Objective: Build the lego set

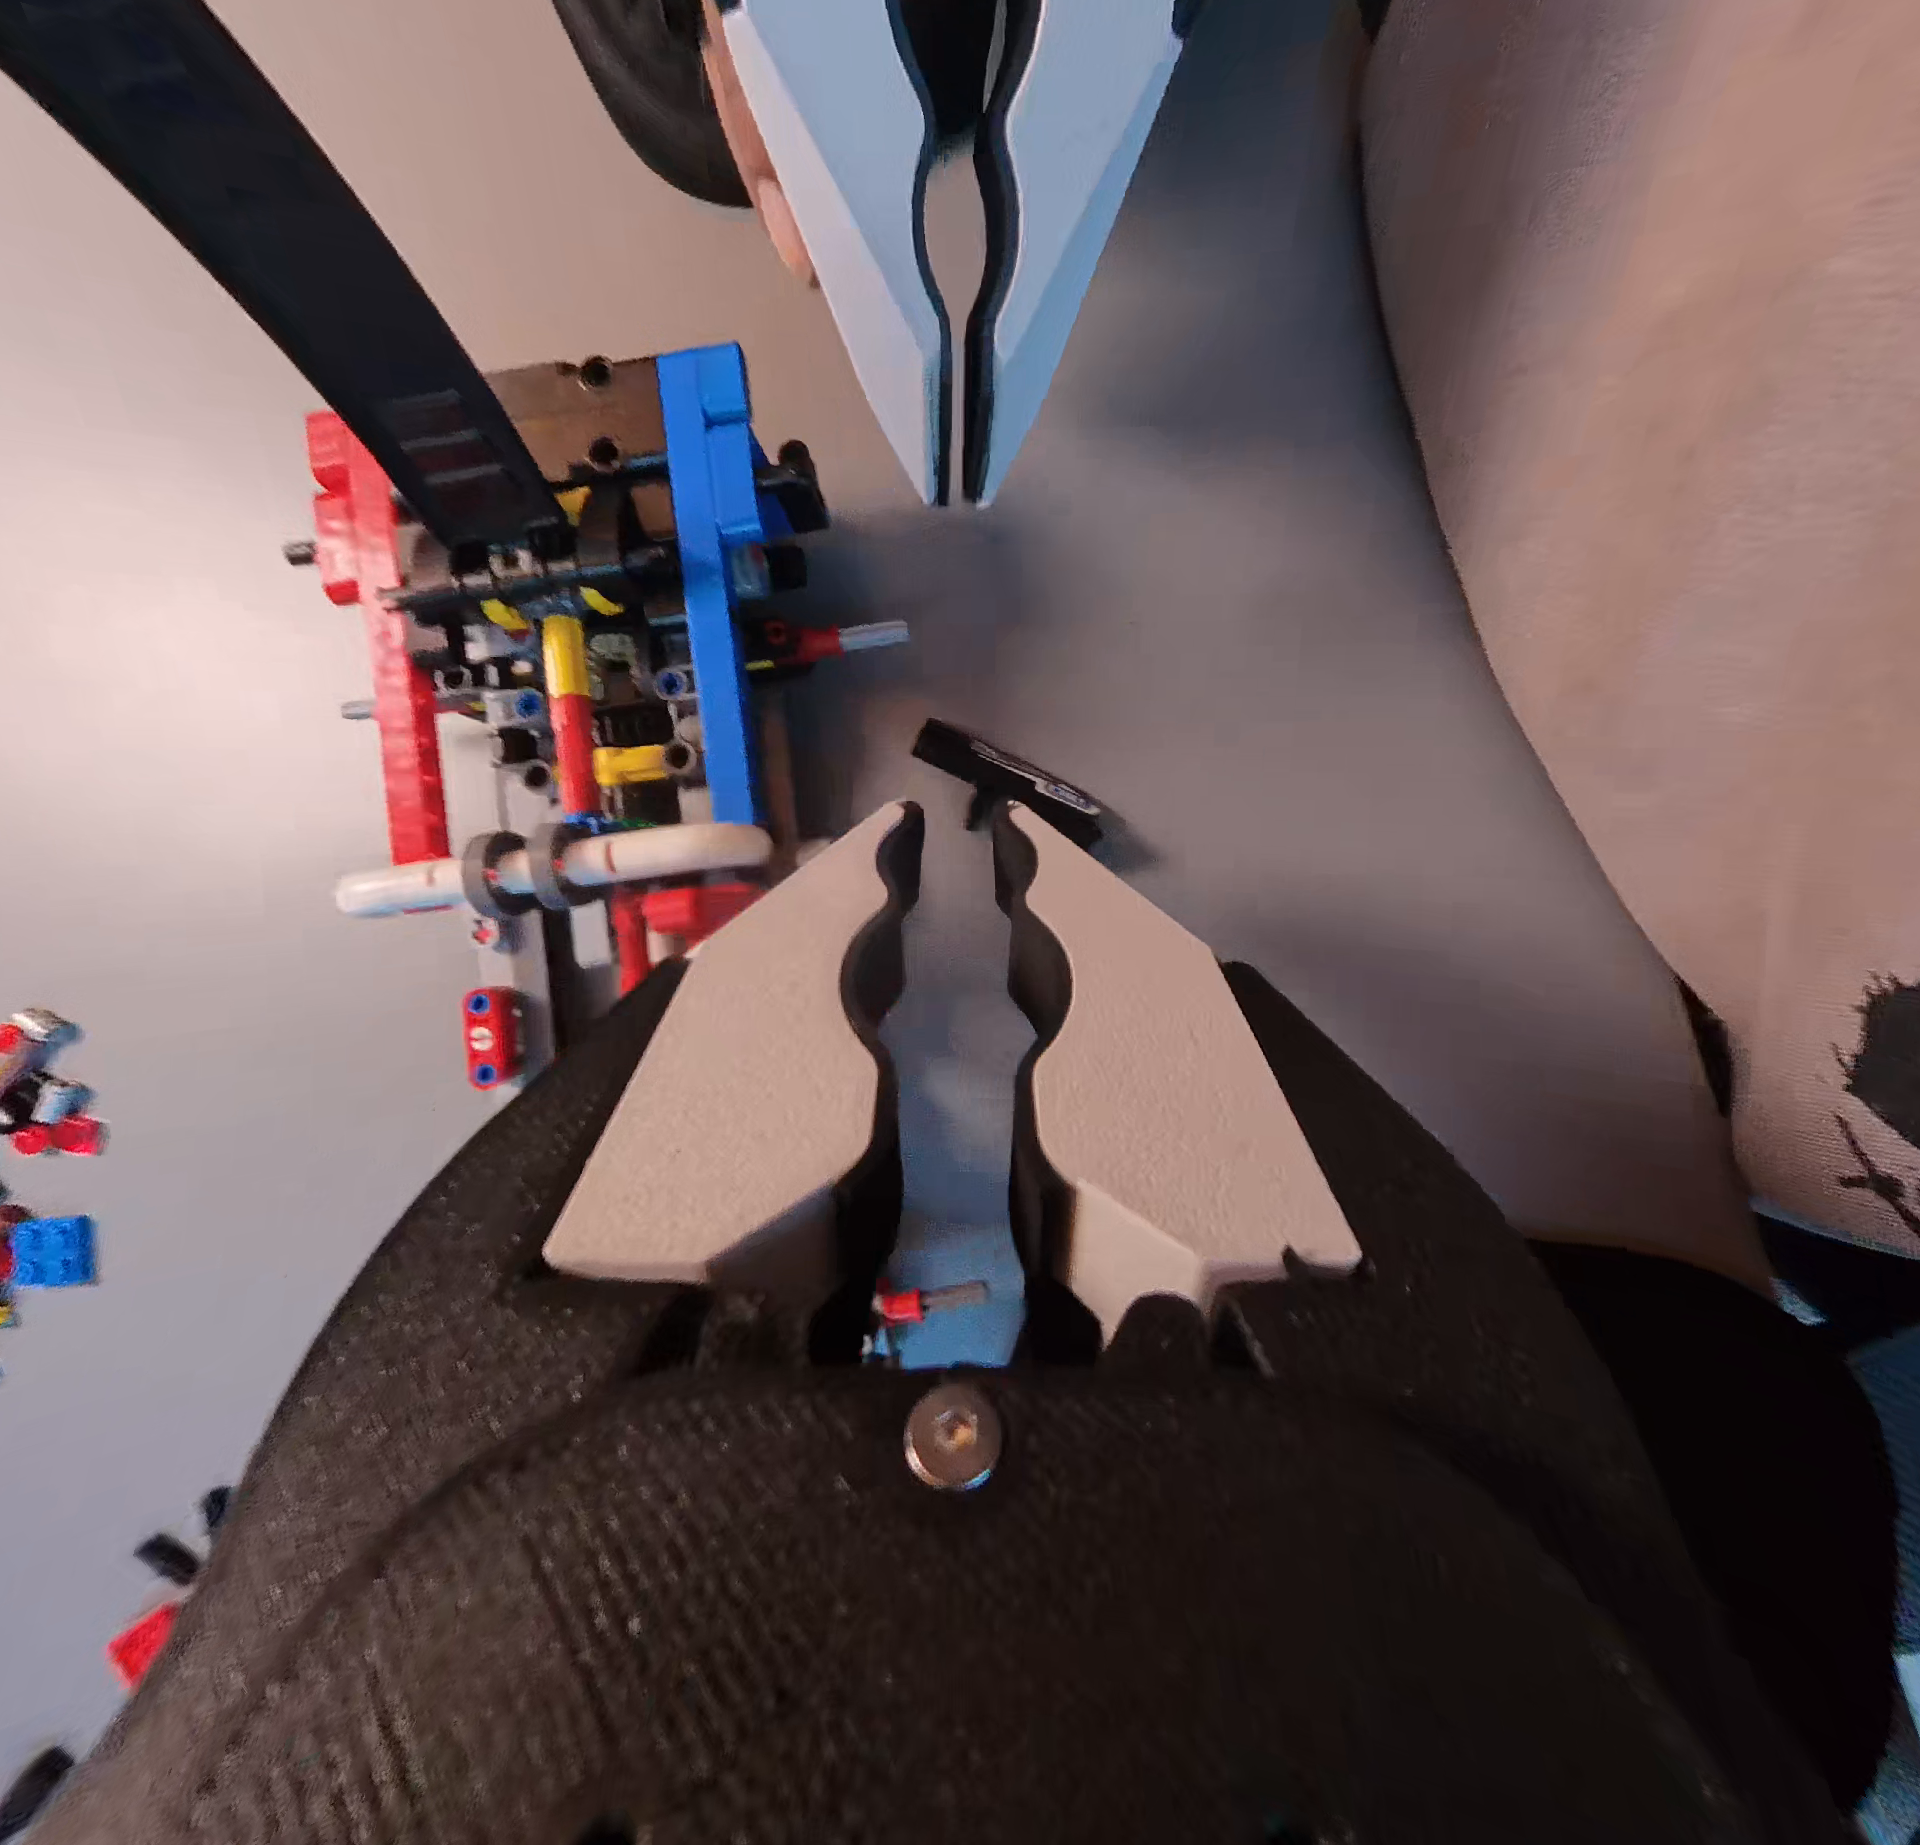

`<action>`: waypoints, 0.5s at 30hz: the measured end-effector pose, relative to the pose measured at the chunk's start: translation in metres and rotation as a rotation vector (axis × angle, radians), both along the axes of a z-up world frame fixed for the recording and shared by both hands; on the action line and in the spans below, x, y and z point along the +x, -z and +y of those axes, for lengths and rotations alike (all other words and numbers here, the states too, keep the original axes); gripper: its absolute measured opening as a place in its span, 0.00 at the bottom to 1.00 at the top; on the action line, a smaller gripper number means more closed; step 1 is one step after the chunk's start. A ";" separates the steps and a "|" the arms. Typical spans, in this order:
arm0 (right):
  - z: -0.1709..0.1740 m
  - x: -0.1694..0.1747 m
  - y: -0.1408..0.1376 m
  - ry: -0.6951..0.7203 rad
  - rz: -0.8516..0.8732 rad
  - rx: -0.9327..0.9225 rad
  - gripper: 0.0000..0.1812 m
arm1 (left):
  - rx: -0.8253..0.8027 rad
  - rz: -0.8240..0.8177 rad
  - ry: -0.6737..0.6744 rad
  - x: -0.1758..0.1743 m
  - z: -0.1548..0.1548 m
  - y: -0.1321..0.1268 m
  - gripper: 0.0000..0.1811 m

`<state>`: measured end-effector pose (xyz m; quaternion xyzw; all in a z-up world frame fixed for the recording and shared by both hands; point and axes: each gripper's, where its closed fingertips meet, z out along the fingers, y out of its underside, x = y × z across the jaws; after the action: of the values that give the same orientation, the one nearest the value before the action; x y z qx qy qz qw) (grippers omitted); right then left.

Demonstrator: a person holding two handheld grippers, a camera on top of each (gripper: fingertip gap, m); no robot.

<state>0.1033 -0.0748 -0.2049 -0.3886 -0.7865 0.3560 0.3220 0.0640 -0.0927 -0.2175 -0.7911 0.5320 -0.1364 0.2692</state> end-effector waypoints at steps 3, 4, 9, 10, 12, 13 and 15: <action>-0.015 0.003 0.006 0.021 -0.071 -0.085 0.06 | -0.072 -0.056 -0.055 0.000 -0.018 0.009 0.08; -0.019 0.004 0.009 0.027 -0.095 -0.095 0.07 | -0.094 -0.073 -0.078 0.002 -0.023 0.013 0.10; -0.013 0.002 0.015 0.110 -0.145 -0.131 0.09 | -0.139 -0.157 -0.304 0.012 -0.021 0.030 0.16; -0.012 0.002 0.014 0.124 -0.147 -0.147 0.09 | -0.133 -0.167 -0.340 0.014 -0.019 0.032 0.14; -0.010 0.003 0.012 0.152 -0.149 -0.162 0.09 | -0.120 -0.146 -0.376 0.013 -0.018 0.039 0.06; -0.009 0.003 0.012 0.171 -0.152 -0.169 0.09 | -0.111 -0.145 -0.385 0.013 -0.018 0.041 0.04; -0.010 0.004 0.011 0.200 -0.155 -0.210 0.09 | -0.094 -0.177 -0.410 0.014 -0.018 0.039 0.03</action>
<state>0.1070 -0.0853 -0.2160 -0.5228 -0.7249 0.3713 0.2517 0.0776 -0.1111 -0.2562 -0.8794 0.3273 -0.1725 0.2998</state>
